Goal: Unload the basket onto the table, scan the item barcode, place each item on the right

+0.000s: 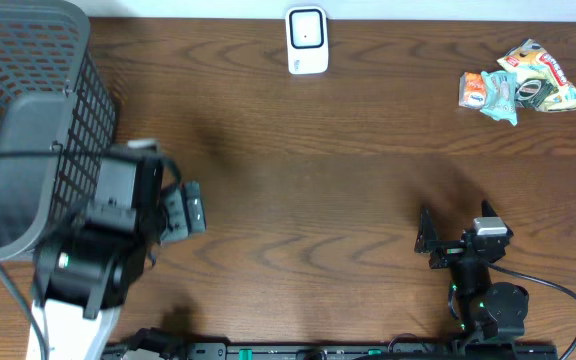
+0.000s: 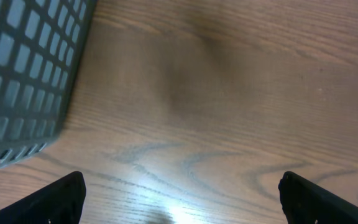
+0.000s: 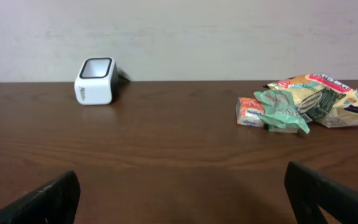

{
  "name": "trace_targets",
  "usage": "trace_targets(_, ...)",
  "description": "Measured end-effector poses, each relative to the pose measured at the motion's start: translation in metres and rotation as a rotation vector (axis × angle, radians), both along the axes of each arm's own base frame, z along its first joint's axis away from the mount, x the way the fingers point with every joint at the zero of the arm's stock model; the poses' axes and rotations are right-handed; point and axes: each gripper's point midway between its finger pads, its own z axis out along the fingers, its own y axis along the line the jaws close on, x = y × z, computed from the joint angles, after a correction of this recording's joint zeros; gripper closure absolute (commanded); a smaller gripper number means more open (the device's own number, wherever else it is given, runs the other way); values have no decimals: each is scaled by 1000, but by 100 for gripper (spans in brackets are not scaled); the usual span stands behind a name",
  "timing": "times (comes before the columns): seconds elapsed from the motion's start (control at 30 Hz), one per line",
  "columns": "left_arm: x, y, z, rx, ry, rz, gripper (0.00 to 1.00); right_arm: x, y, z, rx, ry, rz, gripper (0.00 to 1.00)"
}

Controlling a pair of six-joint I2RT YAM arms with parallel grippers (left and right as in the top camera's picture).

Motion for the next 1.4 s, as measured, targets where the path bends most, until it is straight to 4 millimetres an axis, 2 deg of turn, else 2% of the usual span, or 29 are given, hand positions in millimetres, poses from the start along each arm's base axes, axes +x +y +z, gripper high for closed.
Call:
trace_targets(0.3, -25, -1, -28, -65, -118, -27, 2, 0, 0, 0, 0, 1, -3, 1)
trace_targets(0.77, -60, 6, 15, -105, -400, -68, 2, 0, 0, 0, -1, 1, -2, 1)
trace_targets(0.87, -60, 6, 15, -103, -401, -69, 2, 0, 0, 0, -1, 1, -2, 1)
trace_targets(1.1, -59, 15, -3, -90, -415, -24, 2, 0, 0, 0, -1, 0, -2, 1)
trace_targets(1.4, -42, 9, 10, -103, -645, -85, 2, 0, 0, 0, -1, 1, -2, 1)
